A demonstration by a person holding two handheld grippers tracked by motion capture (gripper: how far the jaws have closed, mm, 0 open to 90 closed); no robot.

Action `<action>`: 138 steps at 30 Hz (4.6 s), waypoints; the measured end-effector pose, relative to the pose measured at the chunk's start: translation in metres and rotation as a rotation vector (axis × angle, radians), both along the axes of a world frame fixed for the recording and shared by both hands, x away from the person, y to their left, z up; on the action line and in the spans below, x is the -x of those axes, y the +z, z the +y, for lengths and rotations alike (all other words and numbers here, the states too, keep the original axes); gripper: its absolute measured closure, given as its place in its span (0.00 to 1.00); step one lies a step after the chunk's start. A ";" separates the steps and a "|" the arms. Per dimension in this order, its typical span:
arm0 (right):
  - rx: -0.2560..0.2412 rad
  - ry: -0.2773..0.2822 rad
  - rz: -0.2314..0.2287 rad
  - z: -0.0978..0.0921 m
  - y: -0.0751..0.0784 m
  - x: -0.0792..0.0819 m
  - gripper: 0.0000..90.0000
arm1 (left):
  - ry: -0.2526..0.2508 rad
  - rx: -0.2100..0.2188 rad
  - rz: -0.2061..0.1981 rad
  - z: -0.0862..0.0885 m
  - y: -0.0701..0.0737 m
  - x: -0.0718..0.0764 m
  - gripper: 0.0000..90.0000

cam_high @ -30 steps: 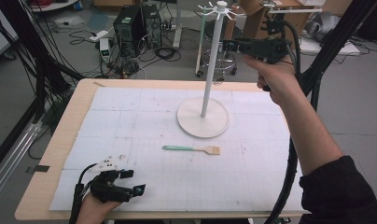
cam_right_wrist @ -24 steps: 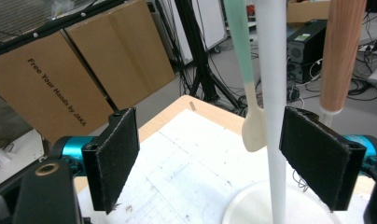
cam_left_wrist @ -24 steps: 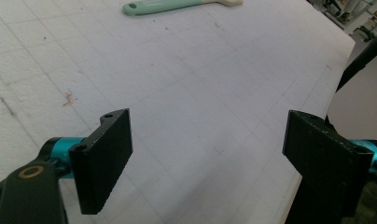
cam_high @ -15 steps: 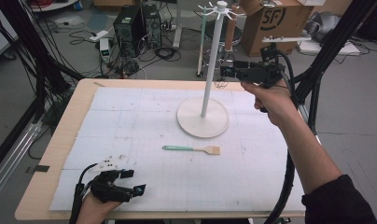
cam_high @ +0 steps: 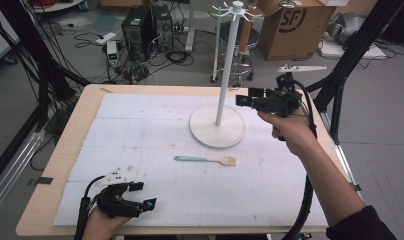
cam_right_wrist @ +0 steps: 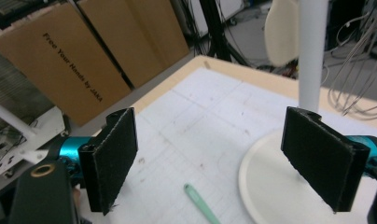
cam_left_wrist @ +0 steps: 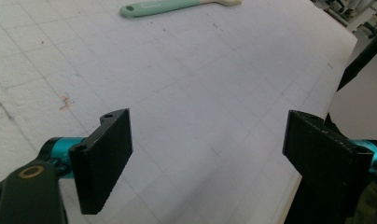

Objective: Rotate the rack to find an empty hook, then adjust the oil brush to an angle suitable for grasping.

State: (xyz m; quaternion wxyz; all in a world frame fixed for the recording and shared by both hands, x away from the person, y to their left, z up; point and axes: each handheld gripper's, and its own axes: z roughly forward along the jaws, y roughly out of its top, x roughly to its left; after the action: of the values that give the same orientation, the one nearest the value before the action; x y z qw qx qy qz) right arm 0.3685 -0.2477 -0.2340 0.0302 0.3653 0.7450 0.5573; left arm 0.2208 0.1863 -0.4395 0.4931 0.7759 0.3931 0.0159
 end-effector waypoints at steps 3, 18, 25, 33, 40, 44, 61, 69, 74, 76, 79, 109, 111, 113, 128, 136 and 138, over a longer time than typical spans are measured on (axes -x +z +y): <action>-0.005 0.001 0.016 0.001 -0.011 0.004 0.20 | 0.003 0.001 0.001 -0.001 0.000 0.001 0.18; 0.007 -0.007 0.059 0.010 -0.073 0.015 0.22 | 0.003 -0.009 -0.004 -0.004 0.000 0.001 0.18; 0.018 -0.005 0.110 0.025 -0.103 0.014 0.48 | 0.000 -0.003 -0.008 -0.004 0.001 0.002 0.18; 0.067 -0.007 0.153 0.041 -0.128 0.010 0.75 | -0.001 0.001 -0.014 -0.002 0.002 0.003 0.18; 0.085 0.005 0.179 0.052 -0.144 0.007 0.95 | 0.000 0.002 -0.015 -0.001 0.003 0.003 0.18; 0.107 0.010 0.168 0.057 -0.150 0.007 0.99 | 0.000 0.001 -0.015 -0.001 0.002 0.003 0.18; 0.217 -0.027 0.308 0.080 -0.204 -0.016 1.00 | 0.009 0.001 -0.020 0.001 0.004 0.006 0.18; 0.240 -0.025 0.347 0.085 -0.217 -0.015 0.99 | 0.013 0.004 -0.022 0.003 0.004 0.008 0.18; 0.220 -0.029 0.345 0.083 -0.219 -0.010 0.99 | 0.014 0.002 -0.024 0.004 0.005 0.008 0.18; 0.220 -0.017 0.349 0.084 -0.219 -0.006 0.99 | 0.015 0.002 -0.025 0.004 0.006 0.009 0.18; 0.211 -0.012 0.348 0.084 -0.220 0.001 0.99 | 0.014 0.003 -0.029 0.003 0.006 0.009 0.18; 0.184 -0.032 0.391 0.057 -0.221 0.041 0.99 | -0.003 -0.006 -0.028 -0.006 0.006 0.007 0.18; 0.183 -0.032 0.393 0.057 -0.221 0.043 0.99 | -0.004 -0.007 -0.029 -0.006 0.006 0.007 0.18; 0.183 -0.028 0.397 0.057 -0.221 0.046 0.99 | -0.005 -0.006 -0.029 -0.006 0.006 0.007 0.18; 0.171 -0.015 0.410 0.054 -0.222 0.063 0.99 | -0.009 -0.006 -0.031 -0.007 0.007 0.008 0.18; 0.163 -0.015 0.410 0.053 -0.222 0.064 0.99 | -0.009 -0.009 -0.032 -0.006 0.007 0.008 0.18; 0.162 -0.011 0.410 0.053 -0.223 0.064 0.99 | -0.008 -0.007 -0.030 -0.006 0.007 0.007 0.18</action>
State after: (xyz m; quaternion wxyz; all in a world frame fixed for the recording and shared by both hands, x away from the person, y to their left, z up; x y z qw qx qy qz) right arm 0.3043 -0.1947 -0.4565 -0.0897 0.4716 0.7758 0.4095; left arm 0.2133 0.1803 -0.4329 0.4964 0.7788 0.3826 0.0268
